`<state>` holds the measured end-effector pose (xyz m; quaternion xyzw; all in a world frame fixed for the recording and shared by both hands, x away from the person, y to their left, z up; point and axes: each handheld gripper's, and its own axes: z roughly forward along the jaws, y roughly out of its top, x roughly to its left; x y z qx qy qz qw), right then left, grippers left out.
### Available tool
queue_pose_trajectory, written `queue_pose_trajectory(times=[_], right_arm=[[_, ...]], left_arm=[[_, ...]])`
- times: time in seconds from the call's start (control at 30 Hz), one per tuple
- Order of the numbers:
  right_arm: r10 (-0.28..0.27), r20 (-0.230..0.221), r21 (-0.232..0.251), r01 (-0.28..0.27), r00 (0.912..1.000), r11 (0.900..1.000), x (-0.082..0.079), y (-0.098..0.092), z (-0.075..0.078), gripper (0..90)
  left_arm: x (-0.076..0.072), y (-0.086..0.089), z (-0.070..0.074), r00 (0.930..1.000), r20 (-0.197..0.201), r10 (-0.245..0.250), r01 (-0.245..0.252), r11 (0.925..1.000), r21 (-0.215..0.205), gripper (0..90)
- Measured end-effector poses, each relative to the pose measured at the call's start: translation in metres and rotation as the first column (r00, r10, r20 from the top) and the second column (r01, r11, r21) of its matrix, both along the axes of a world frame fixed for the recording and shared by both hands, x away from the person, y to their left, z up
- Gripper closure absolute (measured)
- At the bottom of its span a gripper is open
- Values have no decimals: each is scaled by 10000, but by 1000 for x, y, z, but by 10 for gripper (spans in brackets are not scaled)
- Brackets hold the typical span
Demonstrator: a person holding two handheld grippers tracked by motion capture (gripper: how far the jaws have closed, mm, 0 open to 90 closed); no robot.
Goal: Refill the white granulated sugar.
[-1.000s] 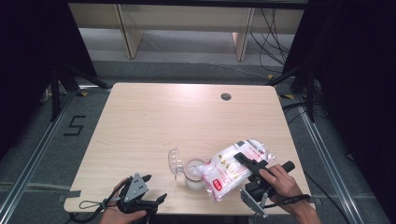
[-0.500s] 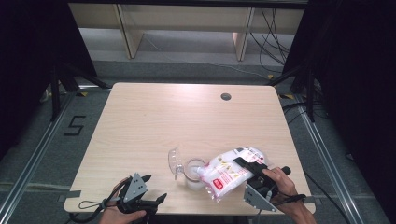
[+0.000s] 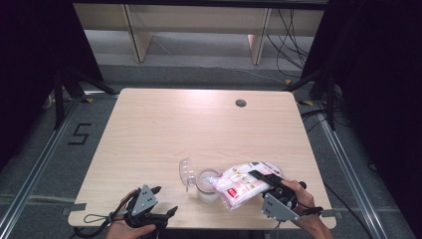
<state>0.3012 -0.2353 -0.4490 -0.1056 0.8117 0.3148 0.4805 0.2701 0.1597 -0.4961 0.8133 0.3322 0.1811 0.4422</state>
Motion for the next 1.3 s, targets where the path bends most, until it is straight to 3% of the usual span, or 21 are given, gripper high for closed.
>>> queue_pose_trajectory(times=[0.03,0.27,0.43,0.5,0.53,0.57,0.6,0.7,0.73,0.77,0.87,0.9,0.93,1.0,1.03,1.07,1.13,1.17,1.2,1.23,1.3], right_arm=[[104,134,-111,-103,9999,9999,1,0,1,774],[41,-267,673,-23,9996,9977,3,-6,4,777],[74,-741,1150,11,9972,9934,5,-8,3,779],[-87,-1175,1464,260,9930,9889,3,-9,0,779],[-105,-1432,1705,351,9896,9847,3,-8,-2,781],[-31,-1417,1669,270,9899,9856,4,-9,-2,781],[42,-1378,1649,188,9904,9861,5,-9,-2,782],[125,-1584,2110,215,9873,9772,7,-11,-3,784],[119,-1762,2279,290,9843,9733,7,-12,-4,784],[156,-1802,2322,272,9835,9723,8,-13,-3,784],[163,-1902,2635,350,9816,9640,10,-15,-4,786],[108,-1925,2776,439,9812,9597,10,-16,-5,787],[216,-2112,3009,440,9772,9526,13,-18,-6,789],[212,-2378,3318,606,9711,9414,12,-18,-8,792],[306,-2481,3348,561,9682,9406,13,-17,-9,794],[344,-2474,3284,504,9683,9432,14,-17,-9,796],[395,-2739,3419,589,9610,9379,15,-16,-12,800],[322,-2787,3557,721,9598,9318,16,-16,-13,801],[414,-2941,3663,726,9549,9277,18,-17,-14,802],[405,-2995,3780,796,9532,9224,20,-17,-15,803],[435,-3273,4087,999,9439,9072,23,-18,-17,804]], left_arm=[[0,0,0,10000,33,4,-4,10000,-91,174],[-1,0,1,10000,-19,48,-49,10000,-12,174],[0,0,1,10000,35,54,-53,10000,-81,174],[1,2,2,9997,187,-125,122,9998,167,174],[1,1,1,9999,145,-54,53,9999,89,174],[0,0,1,10000,17,43,-43,10000,-54,174],[1,2,2,9998,179,-133,131,9998,157,174],[1,2,2,9998,178,-123,120,9998,153,174],[-1,0,1,10000,-15,79,-79,9999,-132,174],[0,0,1,10000,-9,76,-76,9999,-138,174],[1,2,2,9997,189,-128,125,9998,169,174],[0,0,0,10000,0,52,-52,9999,-103,174],[0,1,1,10000,-14,-47,47,9999,107,174],[0,0,0,10000,-15,60,-60,9999,-102,174],[1,1,1,9999,128,8,-8,10000,7,174],[0,2,1,10000,8,40,-40,9997,238,174],[0,1,1,10000,-30,-56,56,9999,162,174],[0,0,0,10000,32,36,-35,10000,-79,174],[1,1,0,10000,78,-19,17,9998,222,174],[1,1,1,10000,-50,-8,9,10000,87,174],[2,2,1,9998,150,-165,162,9996,247,174]])
